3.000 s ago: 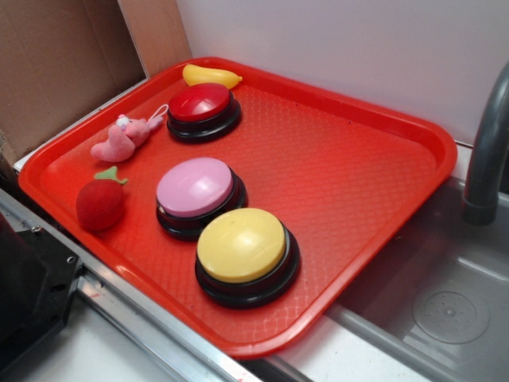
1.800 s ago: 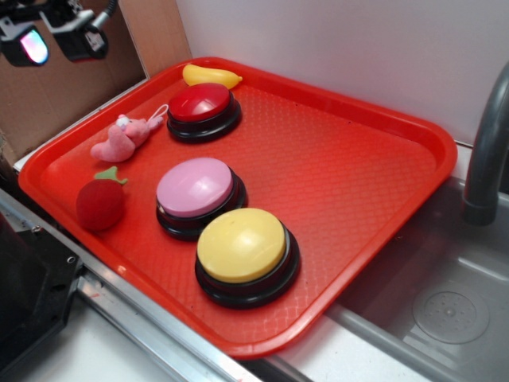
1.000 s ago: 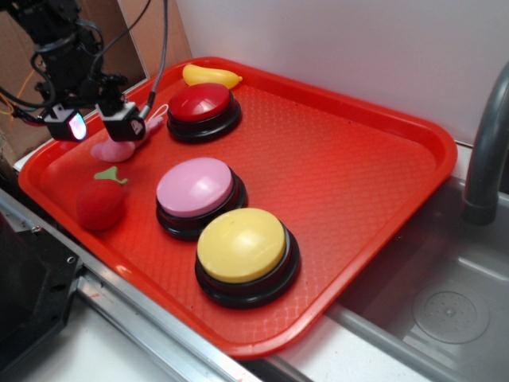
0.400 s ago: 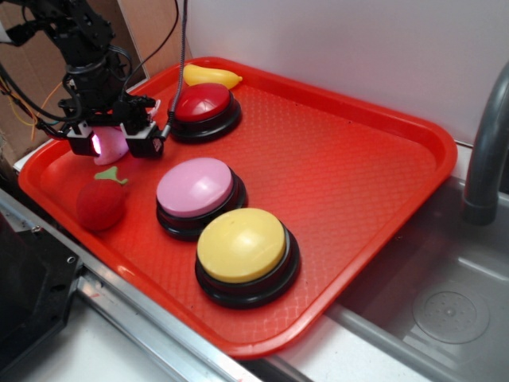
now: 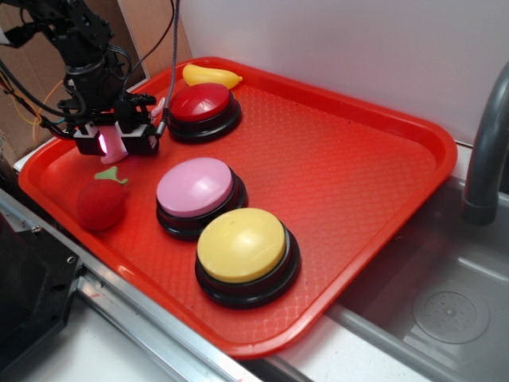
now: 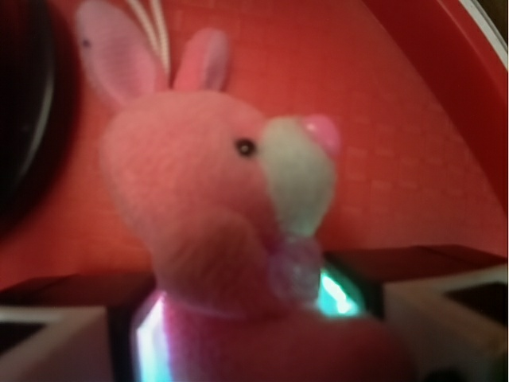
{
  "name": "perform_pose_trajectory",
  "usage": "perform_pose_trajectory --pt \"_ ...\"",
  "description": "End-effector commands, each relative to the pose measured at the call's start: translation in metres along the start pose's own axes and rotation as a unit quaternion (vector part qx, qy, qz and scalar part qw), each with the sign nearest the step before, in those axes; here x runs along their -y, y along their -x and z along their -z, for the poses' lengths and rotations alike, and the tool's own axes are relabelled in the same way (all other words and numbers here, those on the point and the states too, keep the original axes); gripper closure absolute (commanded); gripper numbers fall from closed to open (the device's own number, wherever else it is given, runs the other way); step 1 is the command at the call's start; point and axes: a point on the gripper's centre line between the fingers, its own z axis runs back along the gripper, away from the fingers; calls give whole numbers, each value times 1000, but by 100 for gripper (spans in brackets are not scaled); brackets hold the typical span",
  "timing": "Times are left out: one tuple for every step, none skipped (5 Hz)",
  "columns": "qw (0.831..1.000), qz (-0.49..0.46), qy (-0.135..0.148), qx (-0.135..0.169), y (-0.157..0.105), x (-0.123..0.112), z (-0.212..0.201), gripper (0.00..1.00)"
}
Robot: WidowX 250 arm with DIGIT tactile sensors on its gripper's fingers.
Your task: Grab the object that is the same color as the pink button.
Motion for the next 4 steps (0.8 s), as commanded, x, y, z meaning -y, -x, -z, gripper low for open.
perform_pose_trajectory --pt "998 47 47 12 0 34 -84 100" --pt "995 78 62 0 13 61 -112 100" --pt "989 105 99 18 29 77 -143 100" --pt "985 135 101 43 41 87 -160 100"
